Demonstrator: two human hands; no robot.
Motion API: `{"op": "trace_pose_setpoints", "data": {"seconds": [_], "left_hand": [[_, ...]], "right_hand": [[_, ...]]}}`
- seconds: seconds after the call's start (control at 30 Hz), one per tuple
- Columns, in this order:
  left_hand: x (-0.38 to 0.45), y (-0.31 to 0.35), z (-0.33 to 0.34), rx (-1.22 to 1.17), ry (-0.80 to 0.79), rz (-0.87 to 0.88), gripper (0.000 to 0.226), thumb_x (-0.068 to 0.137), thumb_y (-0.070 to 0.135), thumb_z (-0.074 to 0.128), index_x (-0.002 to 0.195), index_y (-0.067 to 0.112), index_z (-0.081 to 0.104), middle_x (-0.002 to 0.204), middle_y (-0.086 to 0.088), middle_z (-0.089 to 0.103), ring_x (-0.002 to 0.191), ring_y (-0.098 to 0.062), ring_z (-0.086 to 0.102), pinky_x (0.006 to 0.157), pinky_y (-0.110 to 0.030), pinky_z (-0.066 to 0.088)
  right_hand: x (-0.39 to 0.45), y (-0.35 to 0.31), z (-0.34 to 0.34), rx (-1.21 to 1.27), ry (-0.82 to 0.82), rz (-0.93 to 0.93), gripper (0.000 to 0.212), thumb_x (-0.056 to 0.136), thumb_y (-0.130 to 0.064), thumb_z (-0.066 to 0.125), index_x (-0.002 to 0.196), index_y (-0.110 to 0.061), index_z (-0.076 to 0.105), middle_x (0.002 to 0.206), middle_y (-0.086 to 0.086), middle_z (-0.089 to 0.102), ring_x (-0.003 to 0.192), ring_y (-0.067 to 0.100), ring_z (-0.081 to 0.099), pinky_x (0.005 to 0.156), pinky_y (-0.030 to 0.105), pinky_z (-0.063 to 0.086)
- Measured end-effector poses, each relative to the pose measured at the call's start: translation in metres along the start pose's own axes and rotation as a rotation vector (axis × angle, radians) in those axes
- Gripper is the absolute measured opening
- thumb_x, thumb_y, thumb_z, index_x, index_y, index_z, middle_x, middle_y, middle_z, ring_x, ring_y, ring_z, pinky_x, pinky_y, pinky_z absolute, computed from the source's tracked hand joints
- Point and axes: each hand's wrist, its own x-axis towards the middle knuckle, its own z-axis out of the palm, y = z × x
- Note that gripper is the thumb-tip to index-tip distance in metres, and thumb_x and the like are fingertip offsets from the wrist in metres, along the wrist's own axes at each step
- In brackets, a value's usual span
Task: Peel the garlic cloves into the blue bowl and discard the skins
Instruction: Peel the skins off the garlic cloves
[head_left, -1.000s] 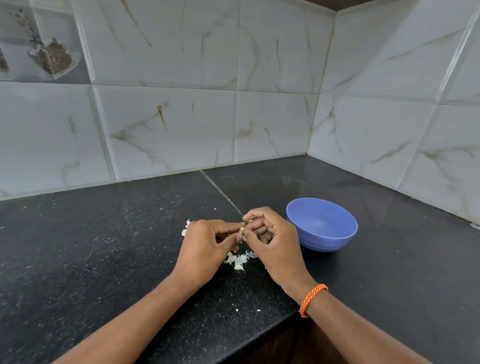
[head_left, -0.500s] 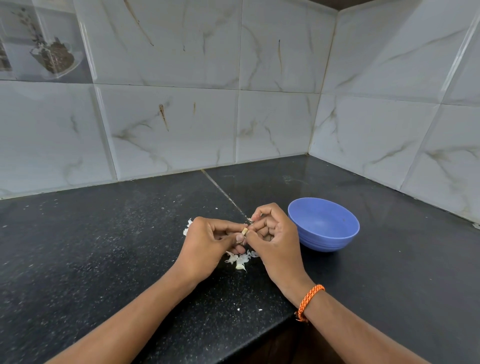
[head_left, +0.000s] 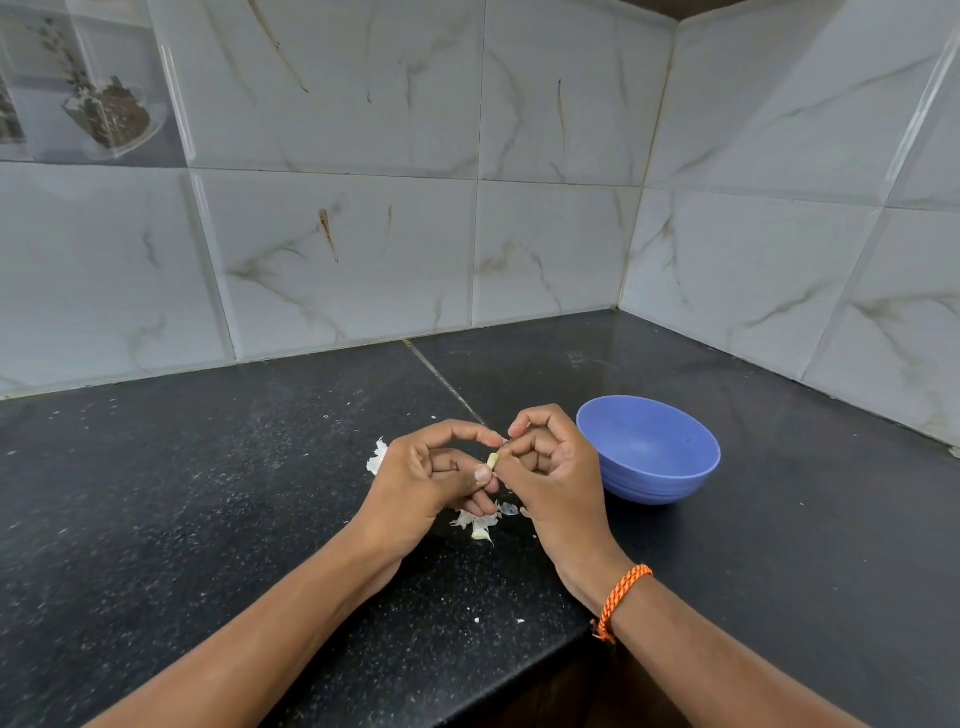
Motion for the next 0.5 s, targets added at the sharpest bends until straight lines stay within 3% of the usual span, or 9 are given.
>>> {"op": "trace_pose_setpoints", "data": {"seconds": [0.3, 0.5], "left_hand": [[0.002, 0.008, -0.008, -0.317, -0.086, -0.222, 0.055, 0.086, -0.008, 0.077, 0.134, 0.012, 0.059, 0.084, -0.020, 0.070, 0.058, -0.022, 0.065, 0.063, -0.027, 0.059], [0.003, 0.013, -0.011, -0.203, -0.136, -0.199, 0.059, 0.087, -0.006, 0.080, 0.138, 0.009, 0.055, 0.088, -0.025, 0.070, 0.061, -0.024, 0.064, 0.062, -0.029, 0.058]], "right_hand": [[0.007, -0.003, -0.006, 0.099, -0.120, 0.030, 0.033, 0.091, 0.009, 0.071, 0.114, -0.013, 0.062, 0.093, 0.015, 0.076, 0.082, 0.023, 0.066, 0.079, 0.035, 0.055], [0.009, -0.004, -0.013, 0.178, -0.206, 0.100, 0.030, 0.097, 0.000, 0.073, 0.122, -0.011, 0.060, 0.099, 0.013, 0.077, 0.076, 0.014, 0.062, 0.061, 0.023, 0.044]]}}
